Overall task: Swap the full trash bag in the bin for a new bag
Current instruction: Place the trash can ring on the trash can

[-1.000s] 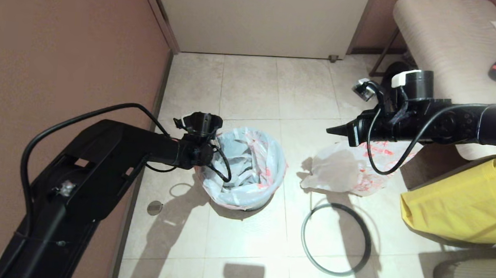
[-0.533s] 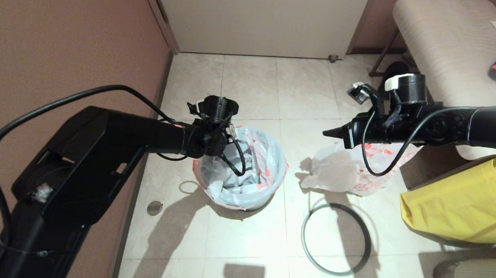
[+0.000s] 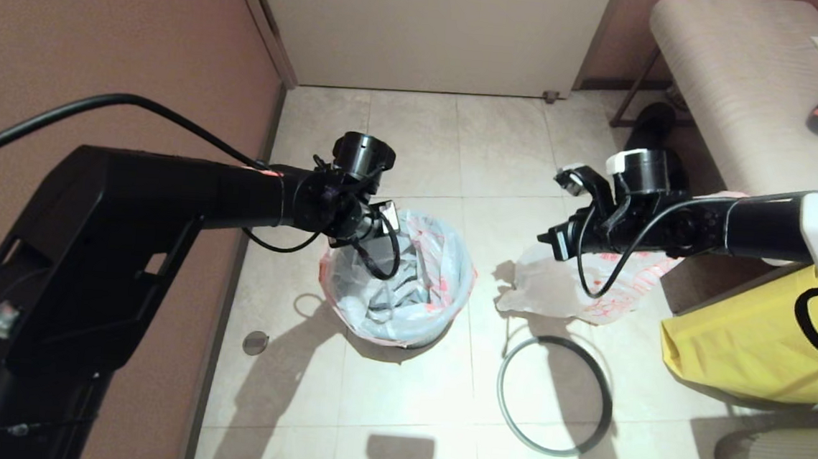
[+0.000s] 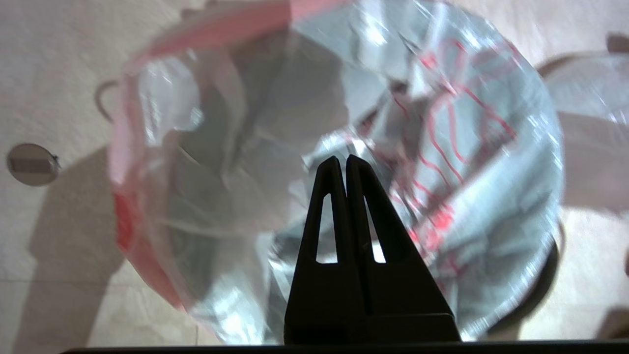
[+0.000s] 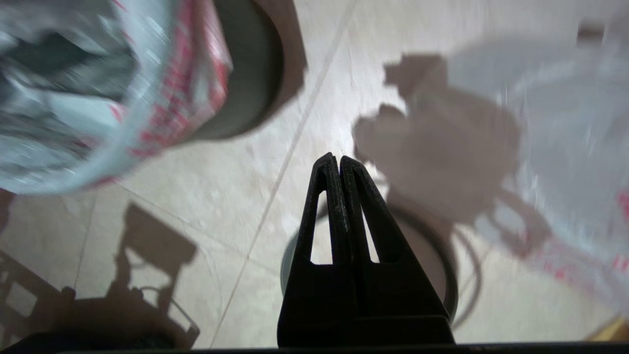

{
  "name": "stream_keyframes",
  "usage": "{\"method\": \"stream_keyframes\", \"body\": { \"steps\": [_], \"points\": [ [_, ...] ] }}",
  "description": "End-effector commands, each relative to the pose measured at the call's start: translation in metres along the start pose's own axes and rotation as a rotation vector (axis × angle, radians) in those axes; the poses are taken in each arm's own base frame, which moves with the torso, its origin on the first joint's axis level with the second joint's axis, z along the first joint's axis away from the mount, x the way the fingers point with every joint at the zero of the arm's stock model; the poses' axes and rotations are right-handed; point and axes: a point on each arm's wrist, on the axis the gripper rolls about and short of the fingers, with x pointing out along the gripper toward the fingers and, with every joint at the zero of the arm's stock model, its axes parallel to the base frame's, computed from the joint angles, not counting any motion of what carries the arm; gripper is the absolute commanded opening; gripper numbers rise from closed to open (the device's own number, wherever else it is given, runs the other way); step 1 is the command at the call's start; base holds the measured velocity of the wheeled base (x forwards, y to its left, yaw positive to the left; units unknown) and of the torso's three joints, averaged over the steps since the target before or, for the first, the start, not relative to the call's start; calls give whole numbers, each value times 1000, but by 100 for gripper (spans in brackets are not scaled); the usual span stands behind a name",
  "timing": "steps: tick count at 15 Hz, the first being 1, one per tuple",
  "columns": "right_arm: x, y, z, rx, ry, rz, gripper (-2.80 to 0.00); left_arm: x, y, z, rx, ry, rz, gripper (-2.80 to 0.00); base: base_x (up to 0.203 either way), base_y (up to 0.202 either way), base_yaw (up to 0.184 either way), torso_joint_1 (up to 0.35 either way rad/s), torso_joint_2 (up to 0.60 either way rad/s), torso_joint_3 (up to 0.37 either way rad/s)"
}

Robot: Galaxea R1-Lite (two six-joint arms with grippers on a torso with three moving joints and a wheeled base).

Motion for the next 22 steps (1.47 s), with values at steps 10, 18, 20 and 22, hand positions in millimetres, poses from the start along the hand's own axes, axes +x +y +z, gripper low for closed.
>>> {"method": "stream_keyframes", "body": {
  "steps": [10,18,20,22],
  "points": [
    [81,-98,-195,309,488,-356,-280,-28,-23,-9,20,42,-77,-280,0,0,0,0,0,0],
    [70,-88,-232,200,653,-322,-280,-21,-18,-2,119,51,-147,-280,0,0,0,0,0,0],
    [76,-89,-241,199,651,-330,-280,-33,-11,9,82,48,-136,-280,0,0,0,0,0,0],
    [79,-90,-244,193,643,-339,-280,-40,-14,9,85,46,-146,-280,0,0,0,0,0,0]
  ]
}}
